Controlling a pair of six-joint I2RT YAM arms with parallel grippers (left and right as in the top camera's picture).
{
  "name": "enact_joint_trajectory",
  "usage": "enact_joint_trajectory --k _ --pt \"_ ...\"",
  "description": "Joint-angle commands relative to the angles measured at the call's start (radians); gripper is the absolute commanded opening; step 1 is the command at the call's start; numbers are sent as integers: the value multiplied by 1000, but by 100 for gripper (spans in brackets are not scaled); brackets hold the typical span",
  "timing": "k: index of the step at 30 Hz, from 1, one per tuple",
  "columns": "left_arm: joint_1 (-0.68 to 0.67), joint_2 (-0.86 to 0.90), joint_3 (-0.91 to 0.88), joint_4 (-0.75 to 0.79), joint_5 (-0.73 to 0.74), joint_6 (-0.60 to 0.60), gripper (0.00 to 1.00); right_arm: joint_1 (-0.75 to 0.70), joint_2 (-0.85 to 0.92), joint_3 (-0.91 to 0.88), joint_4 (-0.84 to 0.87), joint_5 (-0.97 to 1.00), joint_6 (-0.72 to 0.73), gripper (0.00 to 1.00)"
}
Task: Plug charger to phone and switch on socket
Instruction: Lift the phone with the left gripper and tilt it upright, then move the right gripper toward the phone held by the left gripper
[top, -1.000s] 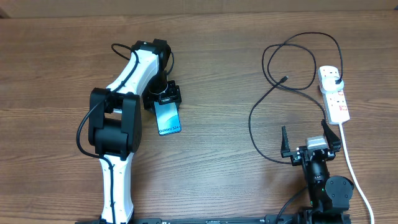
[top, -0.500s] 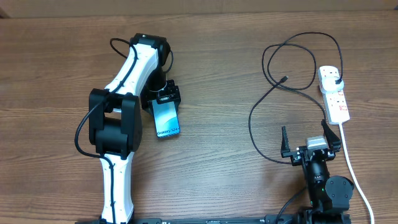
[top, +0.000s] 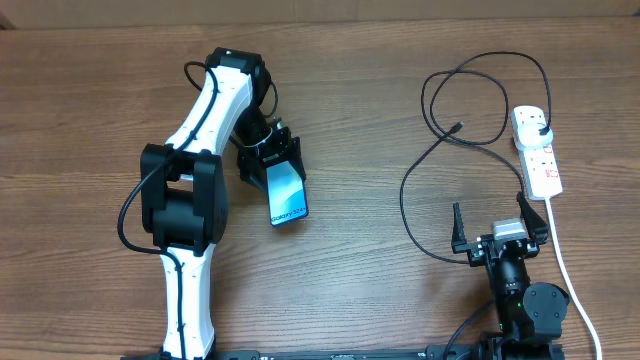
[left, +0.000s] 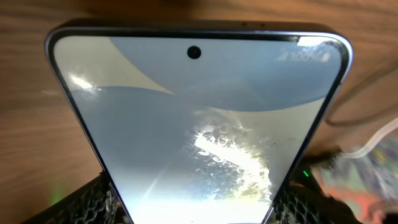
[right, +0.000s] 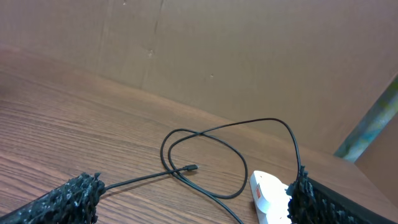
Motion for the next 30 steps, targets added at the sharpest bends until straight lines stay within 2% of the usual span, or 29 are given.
enact_joint_trajectory --k 1,7,15,18,21,26,28,30 --pt "4 10 27 -30 166 50 51 -2 -9 -11 5 8 0 100" --pt "6 10 27 -58 321 50 51 -2 -9 -11 5 8 0 100" --pt "13 10 27 -58 354 50 51 -2 -9 -11 7 6 1 100" --pt "19 10 27 -58 381 50 50 -2 -9 -11 15 -76 43 100" --pt "22 10 27 -58 414 50 49 -2 -9 -11 26 -227 290 100" --pt "30 10 27 -58 422 57 50 -2 -9 -11 26 -365 1054 100" --pt "32 10 27 -58 431 57 50 -2 -9 -11 26 -389 1189 100" --pt "33 10 27 -58 449 57 50 -2 -9 -11 27 -376 1213 100"
